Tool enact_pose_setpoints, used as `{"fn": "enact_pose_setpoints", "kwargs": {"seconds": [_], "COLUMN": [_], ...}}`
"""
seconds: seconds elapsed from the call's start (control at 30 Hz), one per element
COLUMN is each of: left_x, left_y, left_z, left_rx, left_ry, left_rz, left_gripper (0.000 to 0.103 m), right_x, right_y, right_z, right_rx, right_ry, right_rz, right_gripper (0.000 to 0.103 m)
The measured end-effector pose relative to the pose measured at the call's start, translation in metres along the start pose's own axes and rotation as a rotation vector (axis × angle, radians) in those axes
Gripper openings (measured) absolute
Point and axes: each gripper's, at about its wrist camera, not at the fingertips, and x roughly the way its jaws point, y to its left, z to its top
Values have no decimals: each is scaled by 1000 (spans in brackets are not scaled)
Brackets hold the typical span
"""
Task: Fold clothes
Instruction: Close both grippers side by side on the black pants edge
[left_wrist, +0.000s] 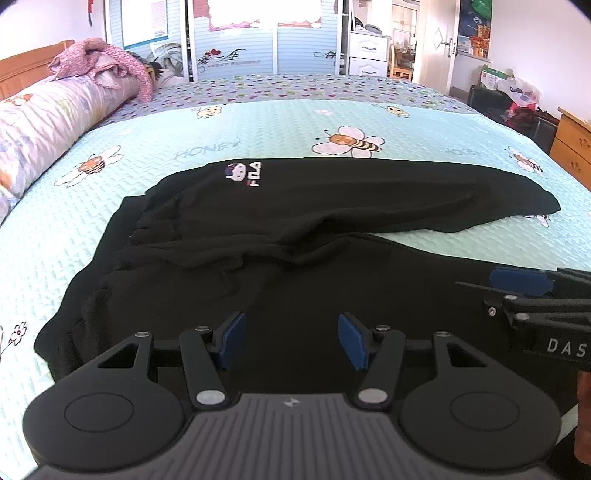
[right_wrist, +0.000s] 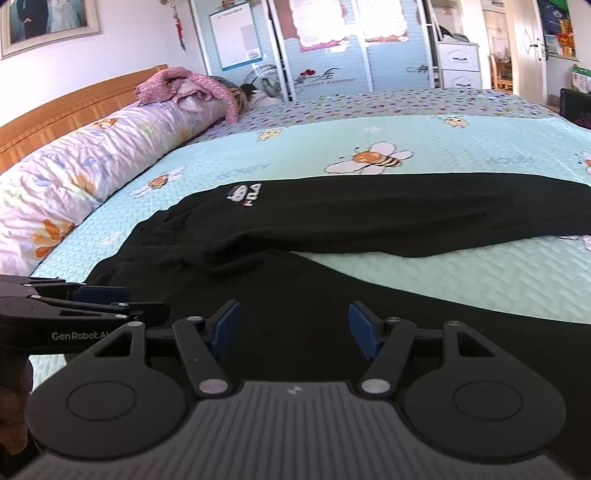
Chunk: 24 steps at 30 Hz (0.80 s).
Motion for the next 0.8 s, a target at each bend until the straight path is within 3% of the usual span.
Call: {"fn": "enact_pose_setpoints", "kwargs": {"seconds": [0.1, 0.17, 0.27, 0.6, 0.63, 0.67, 0.73, 0.8], "left_x": [-2, -4, -6, -15, -16, -17, -16, -16], "left_y": [7, 12, 19, 31, 32, 33, 35, 36], "left_z": [-2, -3, -5, -12, -12, -12, -13, -13], "left_rx": [-17, -34, -57, -63, -59, -55, -56, -58], "left_ry": [1, 2, 3, -1, -8, -7, 3, 7], "left_rz": [13, 21, 24, 39, 41, 45, 48, 54], "left_gripper": [57, 67, 81, 77, 66, 53, 43, 41], "right_x": [2, 3, 2, 3, 2, 2, 3, 4], "right_y": [9, 15, 21, 28, 29, 31, 36, 38], "right_z": [-1, -1, -2, 1, 1, 1, 2, 2], "right_rx": [-11, -17, -16, 21, 20, 13, -4, -3], "right_ry": [8, 11, 5, 0, -4, -3, 3, 10], "right_rz": [19, 32, 32, 38, 55, 60, 60, 63], "right_gripper": [63, 65, 83, 84, 71, 51, 37, 32]}}
